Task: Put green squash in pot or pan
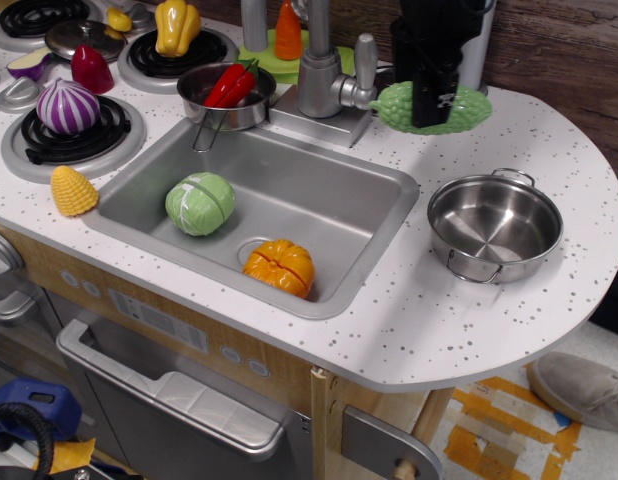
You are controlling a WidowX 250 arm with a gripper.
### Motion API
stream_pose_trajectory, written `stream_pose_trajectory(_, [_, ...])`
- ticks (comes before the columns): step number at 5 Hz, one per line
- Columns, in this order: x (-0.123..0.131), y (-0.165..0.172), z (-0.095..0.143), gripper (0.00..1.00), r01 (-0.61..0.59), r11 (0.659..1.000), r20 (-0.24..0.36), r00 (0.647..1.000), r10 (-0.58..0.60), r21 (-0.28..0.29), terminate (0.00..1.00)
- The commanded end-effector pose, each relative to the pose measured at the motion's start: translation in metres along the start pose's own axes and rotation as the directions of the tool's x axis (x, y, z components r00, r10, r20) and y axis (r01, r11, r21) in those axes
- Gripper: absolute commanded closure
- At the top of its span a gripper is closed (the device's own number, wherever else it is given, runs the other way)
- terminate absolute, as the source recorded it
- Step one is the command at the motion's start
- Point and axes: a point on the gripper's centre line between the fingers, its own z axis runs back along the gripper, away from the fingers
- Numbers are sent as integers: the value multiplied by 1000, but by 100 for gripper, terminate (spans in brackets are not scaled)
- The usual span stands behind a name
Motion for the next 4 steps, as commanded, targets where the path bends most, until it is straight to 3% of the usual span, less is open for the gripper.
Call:
stream_pose_trajectory(1, [6,-27,24,100,-36,999,80,996,33,28,0])
stream_pose_trajectory(2, [10,-37,7,0,-23,999,118,993,18,48,0])
stream_pose_trajectory(3, [8,-38,3,0,-15,999,146,989,10,35,0])
stream_pose_trajectory(4, [8,-38,3,0,-15,999,146,989,10,35,100])
